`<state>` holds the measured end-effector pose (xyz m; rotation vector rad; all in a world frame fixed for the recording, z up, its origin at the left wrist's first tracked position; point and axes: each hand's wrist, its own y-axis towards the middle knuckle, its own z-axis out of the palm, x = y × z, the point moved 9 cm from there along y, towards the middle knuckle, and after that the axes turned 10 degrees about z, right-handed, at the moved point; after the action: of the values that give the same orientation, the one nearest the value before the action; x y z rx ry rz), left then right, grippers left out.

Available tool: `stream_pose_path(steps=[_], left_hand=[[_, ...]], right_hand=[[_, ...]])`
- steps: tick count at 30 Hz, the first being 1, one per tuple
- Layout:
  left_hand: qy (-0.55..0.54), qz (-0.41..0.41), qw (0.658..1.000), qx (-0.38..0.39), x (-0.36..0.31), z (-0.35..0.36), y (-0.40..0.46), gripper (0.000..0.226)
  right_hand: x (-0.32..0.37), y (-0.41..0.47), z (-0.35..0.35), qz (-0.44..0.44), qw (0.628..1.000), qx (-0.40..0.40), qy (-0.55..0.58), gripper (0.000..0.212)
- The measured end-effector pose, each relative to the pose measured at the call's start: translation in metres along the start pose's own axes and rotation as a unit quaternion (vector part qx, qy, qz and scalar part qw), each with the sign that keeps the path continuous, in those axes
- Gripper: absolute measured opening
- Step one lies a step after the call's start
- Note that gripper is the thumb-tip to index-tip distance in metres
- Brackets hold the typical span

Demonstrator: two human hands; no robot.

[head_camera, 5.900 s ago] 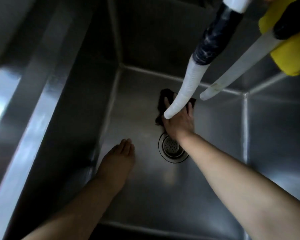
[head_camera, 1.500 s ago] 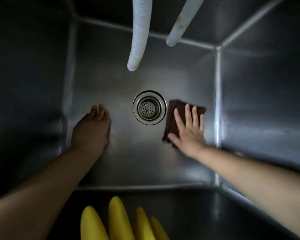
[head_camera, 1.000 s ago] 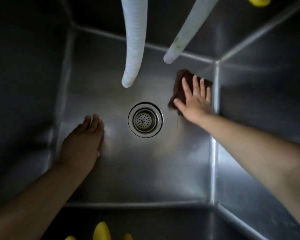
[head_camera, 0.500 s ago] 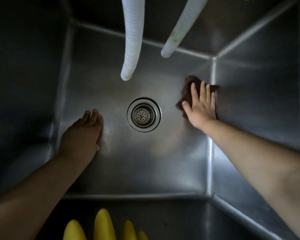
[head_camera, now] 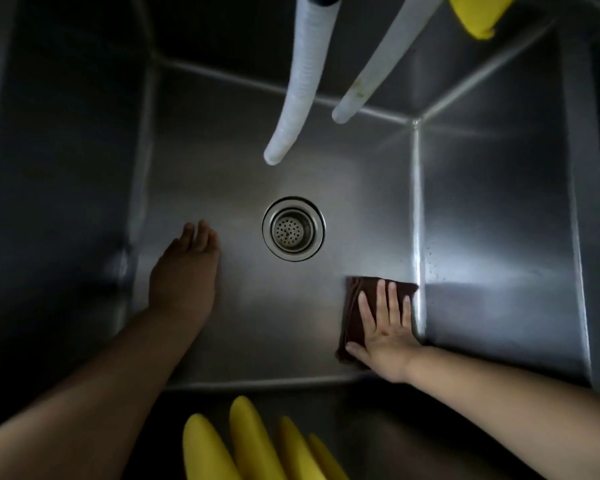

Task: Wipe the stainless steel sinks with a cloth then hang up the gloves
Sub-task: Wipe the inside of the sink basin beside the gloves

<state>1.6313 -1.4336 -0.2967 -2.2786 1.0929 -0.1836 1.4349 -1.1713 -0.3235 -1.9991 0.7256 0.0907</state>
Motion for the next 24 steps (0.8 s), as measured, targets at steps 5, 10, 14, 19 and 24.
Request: stream_pose_path(steps=[5, 10, 14, 19, 24], left_hand=[[-0.019, -0.001, 1.000, -0.008, 0.001, 0.002, 0.004, 0.075], [-0.033, 0.002, 0.999, -0.015, 0.002, 0.001, 0.005, 0.075], [-0.056, 0.007, 0.998, -0.028, 0.003, -0.001, 0.004, 0.073], [-0.074, 0.008, 0.997, -0.032, 0.004, -0.001, 0.003, 0.073], [-0.104, 0.007, 0.993, -0.056, 0.005, -0.001, 0.005, 0.066]], right_hand=[[0.021, 0.036, -0.066, -0.024, 0.995, -0.097, 0.006, 0.098], [0.029, 0.047, -0.089, -0.010, 0.991, -0.127, 0.039, 0.094], [0.066, 0.020, -0.065, -0.039, 0.989, -0.134, 0.053, 0.092], [0.122, 0.000, -0.067, -0.123, 0.977, -0.174, 0.028, 0.081], [0.180, 0.018, -0.133, -0.203, 0.941, -0.269, -0.001, 0.070]])
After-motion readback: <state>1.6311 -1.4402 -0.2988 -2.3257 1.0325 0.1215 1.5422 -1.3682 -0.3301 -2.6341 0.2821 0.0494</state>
